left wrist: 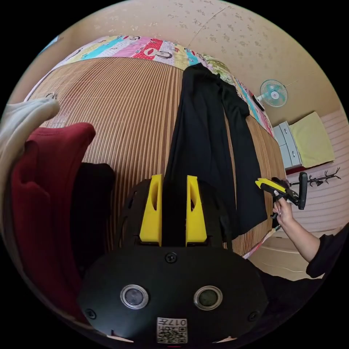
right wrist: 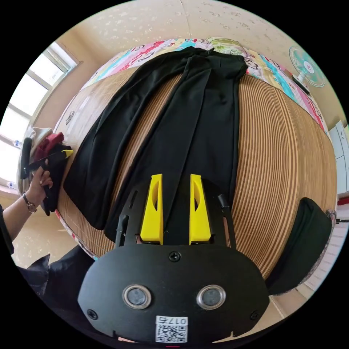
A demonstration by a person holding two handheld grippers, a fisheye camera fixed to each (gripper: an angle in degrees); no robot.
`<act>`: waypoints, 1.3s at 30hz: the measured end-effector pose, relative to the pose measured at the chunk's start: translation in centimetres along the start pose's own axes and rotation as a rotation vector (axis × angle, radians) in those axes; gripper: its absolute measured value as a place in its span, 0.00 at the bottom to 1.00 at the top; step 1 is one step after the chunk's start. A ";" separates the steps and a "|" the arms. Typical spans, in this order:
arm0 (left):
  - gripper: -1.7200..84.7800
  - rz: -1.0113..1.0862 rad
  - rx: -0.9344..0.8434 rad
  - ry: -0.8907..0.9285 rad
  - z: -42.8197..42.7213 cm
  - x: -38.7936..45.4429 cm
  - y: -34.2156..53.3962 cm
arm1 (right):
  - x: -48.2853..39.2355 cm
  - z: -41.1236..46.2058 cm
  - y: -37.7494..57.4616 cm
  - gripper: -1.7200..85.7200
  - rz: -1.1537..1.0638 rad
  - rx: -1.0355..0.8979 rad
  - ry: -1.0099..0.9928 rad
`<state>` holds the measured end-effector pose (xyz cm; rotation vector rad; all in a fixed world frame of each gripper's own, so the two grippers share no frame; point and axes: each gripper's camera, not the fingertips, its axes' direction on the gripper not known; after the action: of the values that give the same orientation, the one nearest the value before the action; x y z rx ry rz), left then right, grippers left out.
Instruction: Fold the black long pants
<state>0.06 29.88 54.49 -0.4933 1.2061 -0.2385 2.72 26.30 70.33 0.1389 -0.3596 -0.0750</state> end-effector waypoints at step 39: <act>0.08 -0.007 -0.030 0.188 -12.6 -20.0 13.5 | 15.3 -18.4 11.8 0.11 -0.011 -0.158 -0.545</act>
<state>-19.73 47.31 61.18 -0.5095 1.3933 -0.2781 24.12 38.74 60.36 -0.0404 -0.8940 -0.1520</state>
